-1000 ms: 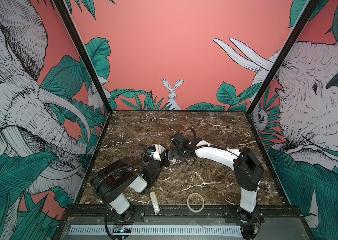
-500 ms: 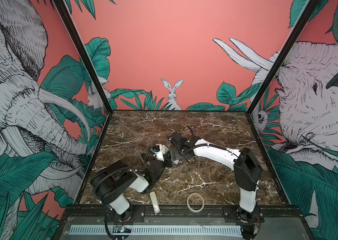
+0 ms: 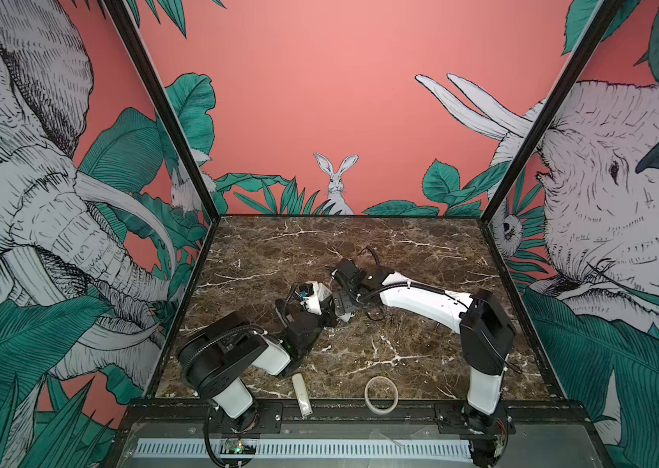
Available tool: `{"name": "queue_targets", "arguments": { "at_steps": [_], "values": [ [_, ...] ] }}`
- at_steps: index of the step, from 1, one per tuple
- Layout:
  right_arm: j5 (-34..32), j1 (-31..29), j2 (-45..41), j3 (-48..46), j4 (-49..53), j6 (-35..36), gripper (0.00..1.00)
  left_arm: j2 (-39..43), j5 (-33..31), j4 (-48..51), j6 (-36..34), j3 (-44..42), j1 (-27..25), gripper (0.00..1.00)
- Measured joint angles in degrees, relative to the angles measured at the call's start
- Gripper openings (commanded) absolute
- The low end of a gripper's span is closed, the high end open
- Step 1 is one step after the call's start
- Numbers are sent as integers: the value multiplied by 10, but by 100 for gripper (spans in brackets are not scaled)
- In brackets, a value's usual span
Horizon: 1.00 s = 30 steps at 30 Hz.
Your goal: Load the batteries into the remote control
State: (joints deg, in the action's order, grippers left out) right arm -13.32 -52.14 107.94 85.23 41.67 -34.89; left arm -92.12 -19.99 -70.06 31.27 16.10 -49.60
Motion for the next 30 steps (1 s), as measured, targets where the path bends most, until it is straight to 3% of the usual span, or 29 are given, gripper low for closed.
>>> {"name": "queue_targets", "arguments": {
  "at_steps": [30],
  "values": [
    [-2,1,-48,-55,-23,23,99,0,16,5,1,4,-6,0]
  ]
}}
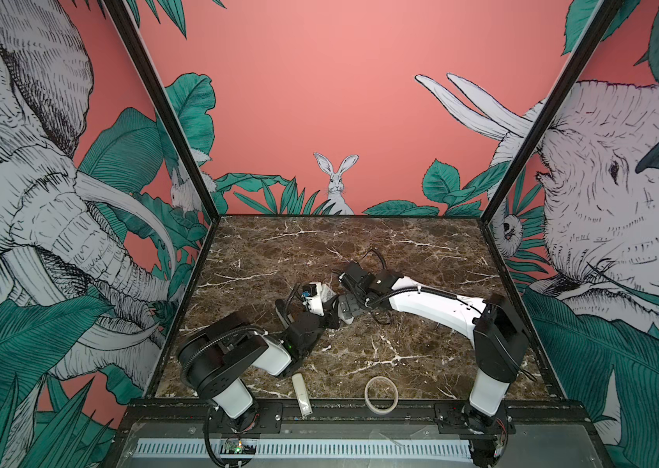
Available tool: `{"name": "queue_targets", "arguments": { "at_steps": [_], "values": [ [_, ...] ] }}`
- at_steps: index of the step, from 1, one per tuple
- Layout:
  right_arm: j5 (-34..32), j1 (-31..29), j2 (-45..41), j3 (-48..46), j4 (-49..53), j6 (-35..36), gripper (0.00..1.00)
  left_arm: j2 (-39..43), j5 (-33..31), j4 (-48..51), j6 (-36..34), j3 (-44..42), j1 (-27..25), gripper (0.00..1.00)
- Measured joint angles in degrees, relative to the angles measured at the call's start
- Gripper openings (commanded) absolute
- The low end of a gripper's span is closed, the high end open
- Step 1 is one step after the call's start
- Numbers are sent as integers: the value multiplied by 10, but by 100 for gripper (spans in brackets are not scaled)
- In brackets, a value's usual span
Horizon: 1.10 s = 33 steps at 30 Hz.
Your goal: Load the batteries into the remote control
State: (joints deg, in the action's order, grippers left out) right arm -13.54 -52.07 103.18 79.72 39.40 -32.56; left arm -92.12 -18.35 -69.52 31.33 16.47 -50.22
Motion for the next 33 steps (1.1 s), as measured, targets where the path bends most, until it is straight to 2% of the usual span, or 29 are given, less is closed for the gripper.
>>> {"name": "queue_targets", "arguments": {
  "at_steps": [17,27,33],
  "values": [
    [33,3,-33,-16,-62,44,99,1,1,3,-1,2,0,0],
    [68,39,-139,-178,-147,71,99,8,10,24,-19,12,0,0],
    [101,64,-154,-207,-177,70,99,8,15,26,-28,15,-1,0]
  ]
}}
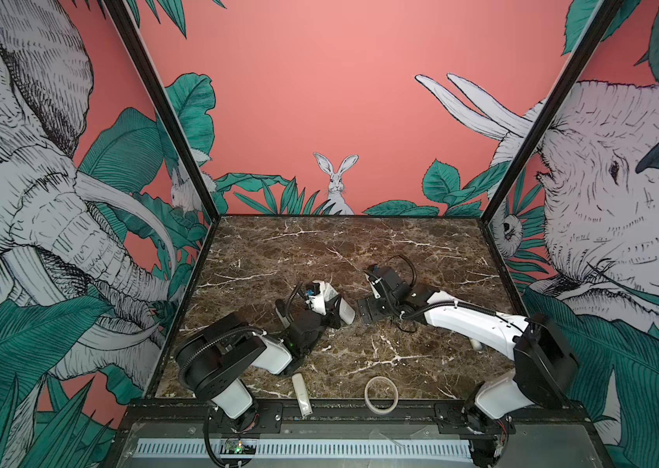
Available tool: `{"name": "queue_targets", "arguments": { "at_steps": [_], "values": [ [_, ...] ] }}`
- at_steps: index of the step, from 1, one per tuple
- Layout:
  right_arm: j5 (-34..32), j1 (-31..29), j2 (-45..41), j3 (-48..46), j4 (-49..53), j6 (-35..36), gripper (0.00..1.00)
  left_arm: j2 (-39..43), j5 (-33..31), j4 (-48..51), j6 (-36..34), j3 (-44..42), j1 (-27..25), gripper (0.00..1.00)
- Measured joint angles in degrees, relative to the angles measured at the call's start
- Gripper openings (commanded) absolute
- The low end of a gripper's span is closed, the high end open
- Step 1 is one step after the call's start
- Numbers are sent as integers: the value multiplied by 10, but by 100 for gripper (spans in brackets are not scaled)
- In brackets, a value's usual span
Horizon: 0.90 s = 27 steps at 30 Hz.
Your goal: Load the batteries into the remote control
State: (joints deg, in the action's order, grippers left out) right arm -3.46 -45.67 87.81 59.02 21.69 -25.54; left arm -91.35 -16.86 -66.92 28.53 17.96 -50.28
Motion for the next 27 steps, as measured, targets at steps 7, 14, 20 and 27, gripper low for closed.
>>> {"name": "queue_targets", "arguments": {
  "at_steps": [7,14,20,27],
  "values": [
    [43,0,13,-1,-48,-14,99,5,1,35,-17,20,-25,0],
    [59,0,29,-9,-71,-30,99,7,-2,41,-21,22,-28,0],
    [60,6,42,-24,-82,-40,99,8,-7,44,-18,23,-29,0],
    [68,10,46,-25,-87,-51,99,9,-11,48,-11,23,-29,0]
  ]
}}
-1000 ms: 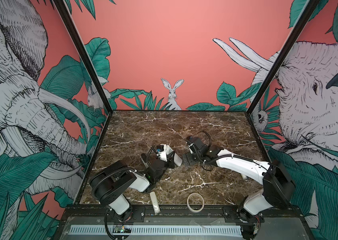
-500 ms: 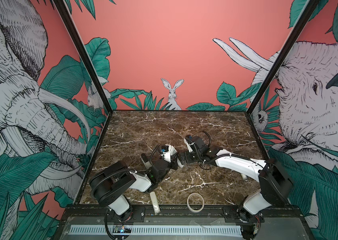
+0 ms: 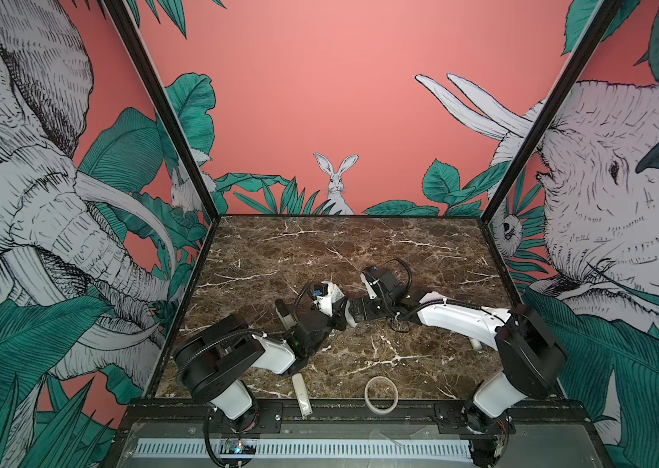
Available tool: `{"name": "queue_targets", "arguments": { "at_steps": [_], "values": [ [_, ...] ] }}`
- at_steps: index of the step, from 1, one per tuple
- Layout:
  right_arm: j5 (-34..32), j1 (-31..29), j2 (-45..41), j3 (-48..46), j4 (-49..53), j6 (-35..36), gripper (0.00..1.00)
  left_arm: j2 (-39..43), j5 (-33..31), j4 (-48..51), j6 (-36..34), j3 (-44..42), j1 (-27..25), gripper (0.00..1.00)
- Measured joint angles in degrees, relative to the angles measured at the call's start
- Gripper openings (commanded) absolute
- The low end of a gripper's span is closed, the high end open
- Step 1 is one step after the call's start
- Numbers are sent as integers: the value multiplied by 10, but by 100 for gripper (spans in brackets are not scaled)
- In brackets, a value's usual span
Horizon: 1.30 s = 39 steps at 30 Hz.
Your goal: Load the batteries into the remote control
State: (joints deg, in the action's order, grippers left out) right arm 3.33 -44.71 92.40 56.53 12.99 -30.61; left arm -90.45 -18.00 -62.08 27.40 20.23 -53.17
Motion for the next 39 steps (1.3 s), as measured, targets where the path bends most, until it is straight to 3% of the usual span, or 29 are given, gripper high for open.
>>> {"name": "queue_targets", "arguments": {
  "at_steps": [20,30,39],
  "values": [
    [-29,-3,-9,3,26,-7,99,2,-3,16,-11,10,-5,0],
    [-82,7,-29,-12,87,-5,99,5,-10,21,-13,11,-10,0],
    [-23,7,-45,-28,20,-3,100,5,-12,22,-13,11,-11,0]
  ]
}}
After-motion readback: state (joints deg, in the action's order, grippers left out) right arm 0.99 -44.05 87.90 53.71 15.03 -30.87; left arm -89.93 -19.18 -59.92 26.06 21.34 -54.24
